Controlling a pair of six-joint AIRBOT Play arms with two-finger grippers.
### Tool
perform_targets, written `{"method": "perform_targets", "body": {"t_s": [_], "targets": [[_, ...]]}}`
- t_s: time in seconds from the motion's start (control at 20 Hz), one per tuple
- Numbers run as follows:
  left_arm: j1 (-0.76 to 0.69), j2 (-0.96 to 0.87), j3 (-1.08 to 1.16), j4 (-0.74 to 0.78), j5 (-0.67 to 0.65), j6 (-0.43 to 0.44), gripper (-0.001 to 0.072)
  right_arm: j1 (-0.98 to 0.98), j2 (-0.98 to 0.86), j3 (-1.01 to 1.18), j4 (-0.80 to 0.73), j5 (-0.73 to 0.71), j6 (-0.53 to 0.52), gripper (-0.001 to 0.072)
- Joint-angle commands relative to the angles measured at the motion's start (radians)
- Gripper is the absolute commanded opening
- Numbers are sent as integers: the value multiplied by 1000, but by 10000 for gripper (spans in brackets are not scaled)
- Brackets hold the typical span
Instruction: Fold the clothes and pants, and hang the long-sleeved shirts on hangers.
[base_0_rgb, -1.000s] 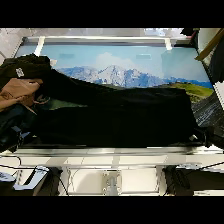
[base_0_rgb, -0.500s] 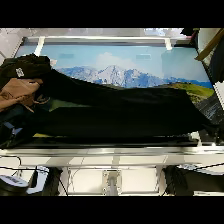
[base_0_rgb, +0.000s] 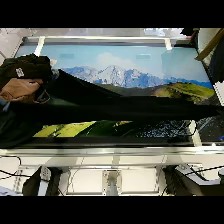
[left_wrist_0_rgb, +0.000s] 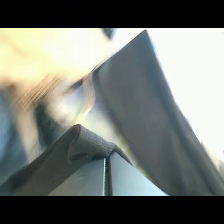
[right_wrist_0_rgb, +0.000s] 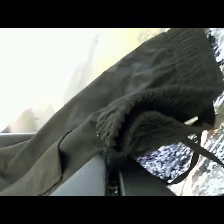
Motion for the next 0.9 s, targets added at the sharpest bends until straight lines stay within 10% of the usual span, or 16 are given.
{"method": "perform_targets", "body": {"t_s": [0.0, 0.35, 0.85], "targets": [[-367, -207, 151, 172, 336, -152, 1, 142, -27, 12, -137, -137, 158, 27], [-637, -847, 673, 591, 400, -565, 1, 271, -140, 12, -167, -374, 269, 26], [-639, -1021, 837, 821, 178, -716, 2, 272, -264, 12, -195, -447, 338, 27]]}}
